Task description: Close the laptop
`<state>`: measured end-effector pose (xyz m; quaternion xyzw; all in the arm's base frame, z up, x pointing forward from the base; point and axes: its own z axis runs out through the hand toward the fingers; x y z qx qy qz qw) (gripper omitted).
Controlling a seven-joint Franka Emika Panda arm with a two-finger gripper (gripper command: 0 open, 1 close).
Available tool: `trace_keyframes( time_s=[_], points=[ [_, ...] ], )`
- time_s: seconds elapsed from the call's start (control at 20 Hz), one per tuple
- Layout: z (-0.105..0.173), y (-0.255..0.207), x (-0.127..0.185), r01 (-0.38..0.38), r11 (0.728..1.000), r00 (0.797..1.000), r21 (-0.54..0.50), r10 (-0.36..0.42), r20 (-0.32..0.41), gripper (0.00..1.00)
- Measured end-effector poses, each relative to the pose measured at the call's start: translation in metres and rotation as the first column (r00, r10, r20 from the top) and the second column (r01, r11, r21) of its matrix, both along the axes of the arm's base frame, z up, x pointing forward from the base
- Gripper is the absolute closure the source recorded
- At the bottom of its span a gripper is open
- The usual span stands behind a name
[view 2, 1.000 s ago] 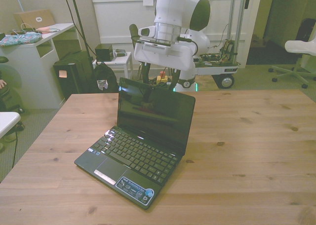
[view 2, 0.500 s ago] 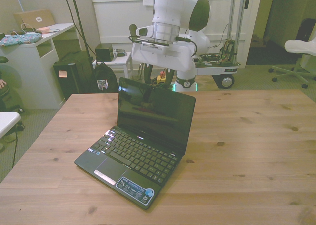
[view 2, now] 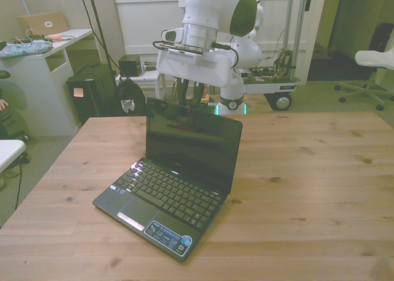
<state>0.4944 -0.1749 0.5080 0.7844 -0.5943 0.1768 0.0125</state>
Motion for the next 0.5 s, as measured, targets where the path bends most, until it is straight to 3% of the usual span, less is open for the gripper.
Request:
trace_keyframes(
  time_s=[0.5],
  points=[
    [-0.019,-0.089,0.039,0.062,0.998,0.997,-0.02,-0.063,-0.034,1.0]
  ],
)
